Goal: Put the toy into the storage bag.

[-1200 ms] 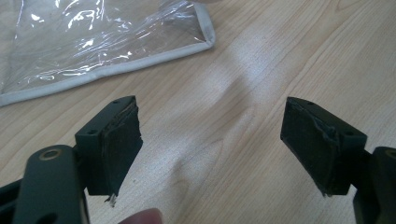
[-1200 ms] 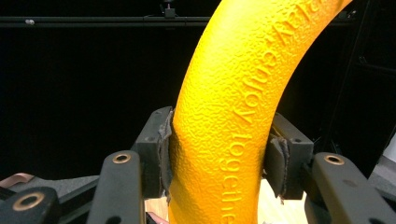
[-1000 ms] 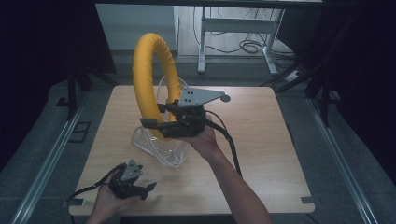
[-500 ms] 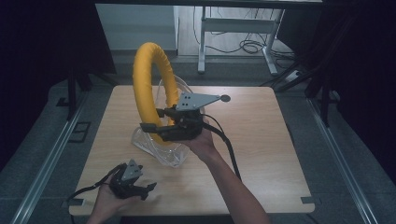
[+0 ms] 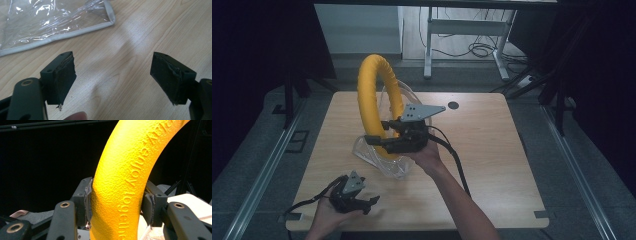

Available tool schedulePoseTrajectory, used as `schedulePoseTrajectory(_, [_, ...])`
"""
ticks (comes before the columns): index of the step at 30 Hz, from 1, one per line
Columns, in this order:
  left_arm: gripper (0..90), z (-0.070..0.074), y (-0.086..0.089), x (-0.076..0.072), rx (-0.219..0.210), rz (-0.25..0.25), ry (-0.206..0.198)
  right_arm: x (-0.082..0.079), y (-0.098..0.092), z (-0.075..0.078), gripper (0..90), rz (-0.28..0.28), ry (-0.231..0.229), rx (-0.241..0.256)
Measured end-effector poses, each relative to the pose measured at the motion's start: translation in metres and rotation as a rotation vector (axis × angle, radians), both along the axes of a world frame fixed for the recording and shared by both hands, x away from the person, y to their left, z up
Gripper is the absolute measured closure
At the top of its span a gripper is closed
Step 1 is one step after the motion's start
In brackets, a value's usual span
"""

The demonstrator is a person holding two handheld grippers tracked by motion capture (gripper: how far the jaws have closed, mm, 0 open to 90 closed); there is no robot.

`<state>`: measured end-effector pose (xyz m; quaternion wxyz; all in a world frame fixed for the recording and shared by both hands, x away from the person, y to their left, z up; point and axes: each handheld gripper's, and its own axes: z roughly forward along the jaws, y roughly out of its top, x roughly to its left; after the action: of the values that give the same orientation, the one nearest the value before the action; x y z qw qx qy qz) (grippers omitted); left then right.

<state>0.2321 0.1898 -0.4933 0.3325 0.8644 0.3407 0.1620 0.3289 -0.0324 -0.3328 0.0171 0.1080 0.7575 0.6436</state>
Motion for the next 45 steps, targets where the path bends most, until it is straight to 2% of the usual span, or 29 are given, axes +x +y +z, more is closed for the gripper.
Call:
schedulePoseTrajectory(16, [20.1,-0.001,-0.001,0.0,0.003,-0.001,0.004,0.008,-0.002,-0.03,49.0,-0.005,0.065,0.0])
schedulePoseTrajectory(32, [20.1,-0.001,0.0,0.0,0.007,-0.002,0.006,0.022,-0.005,-0.067,48.8,-0.035,0.14,-0.003])
schedulePoseTrajectory(35, [20.1,-0.001,0.0,0.0,0.006,-0.002,0.006,0.028,-0.009,-0.073,48.8,-0.027,0.176,0.028])
schedulePoseTrajectory(40, [20.1,-0.001,-0.001,0.0,0.006,-0.002,0.007,0.031,-0.01,-0.078,48.6,-0.024,0.177,0.028])
schedulePoseTrajectory(44, [20.1,0.0,0.0,0.0,0.006,-0.002,0.007,0.032,-0.011,-0.082,47.9,-0.046,0.168,0.02])
schedulePoseTrajectory(45, [20.1,-0.001,0.0,0.0,0.007,-0.002,0.007,0.034,-0.013,-0.083,47.7,-0.057,0.178,0.027])
